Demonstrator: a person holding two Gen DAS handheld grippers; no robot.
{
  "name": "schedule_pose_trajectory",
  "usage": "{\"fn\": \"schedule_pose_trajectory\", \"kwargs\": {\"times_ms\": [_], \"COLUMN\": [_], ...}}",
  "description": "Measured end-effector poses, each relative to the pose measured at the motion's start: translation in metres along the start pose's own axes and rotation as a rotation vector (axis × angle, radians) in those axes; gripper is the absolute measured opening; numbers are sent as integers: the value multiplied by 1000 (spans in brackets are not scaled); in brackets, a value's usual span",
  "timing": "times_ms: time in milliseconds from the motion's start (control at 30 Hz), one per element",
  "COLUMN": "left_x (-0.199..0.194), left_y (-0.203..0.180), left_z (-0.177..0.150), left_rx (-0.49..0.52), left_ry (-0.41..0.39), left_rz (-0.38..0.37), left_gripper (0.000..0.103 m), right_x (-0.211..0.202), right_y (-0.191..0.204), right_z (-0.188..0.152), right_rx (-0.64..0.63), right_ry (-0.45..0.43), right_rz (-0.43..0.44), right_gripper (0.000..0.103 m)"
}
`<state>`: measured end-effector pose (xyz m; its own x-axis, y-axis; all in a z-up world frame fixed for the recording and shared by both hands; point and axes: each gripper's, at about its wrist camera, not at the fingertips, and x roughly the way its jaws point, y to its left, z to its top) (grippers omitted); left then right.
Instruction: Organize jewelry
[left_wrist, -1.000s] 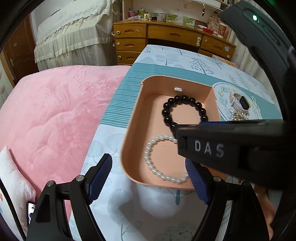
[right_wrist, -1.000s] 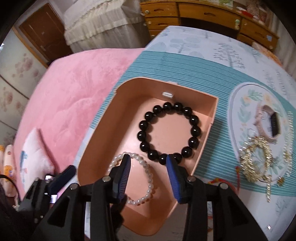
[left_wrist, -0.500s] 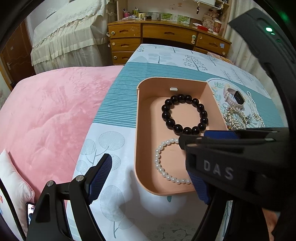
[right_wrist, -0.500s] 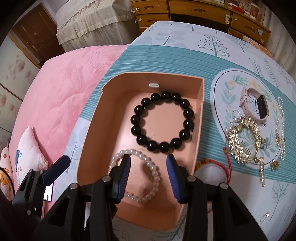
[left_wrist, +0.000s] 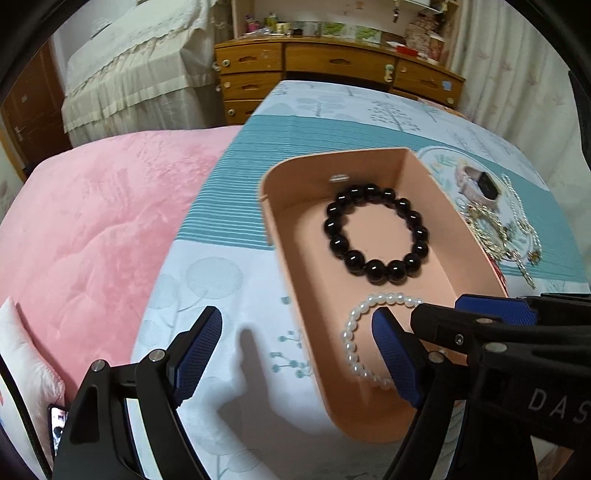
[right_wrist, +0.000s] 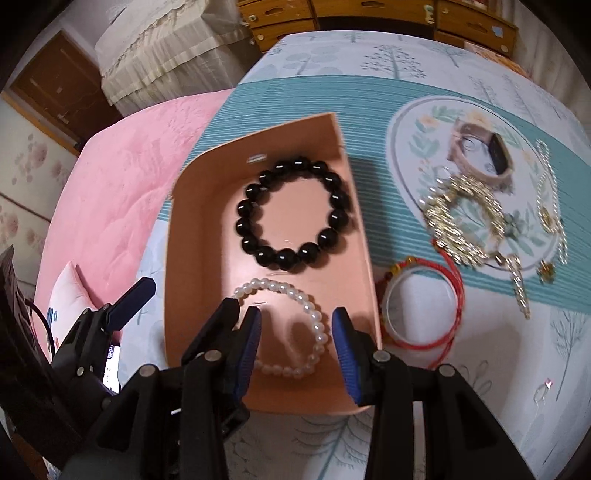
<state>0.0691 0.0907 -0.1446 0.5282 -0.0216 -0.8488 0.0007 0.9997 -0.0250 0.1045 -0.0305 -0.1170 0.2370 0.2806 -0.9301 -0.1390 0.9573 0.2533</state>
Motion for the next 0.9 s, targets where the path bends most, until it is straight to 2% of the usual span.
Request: {"fn": "schedule_pose_trajectory", "kwargs": {"times_ms": [300,400,467,800,900], "left_x": [-2,1,5,13,13], "left_y": [-15,-18,-19,-27,-34], "left_z": [-3,-3,-1,17,28], "left_rx": [54,82,95,140,171], "left_ry": [-77,-93,-94,-170,-184], "left_rz": [-96,-135,-139,-226,-252], "left_gripper": [85,88,98,102,102], "right_x": [-9,-12,-13,-16,-22], "right_y": [-25,-31,-32,-64,-67], "right_z": [-9,-13,-15,-11,-7], "right_rx": [120,143,152,314,308], "right_ry": [-18,-29,-35,-63,-88], "right_rz": [31,24,19,136,129], "right_gripper": [40,40,40,39,39]}}
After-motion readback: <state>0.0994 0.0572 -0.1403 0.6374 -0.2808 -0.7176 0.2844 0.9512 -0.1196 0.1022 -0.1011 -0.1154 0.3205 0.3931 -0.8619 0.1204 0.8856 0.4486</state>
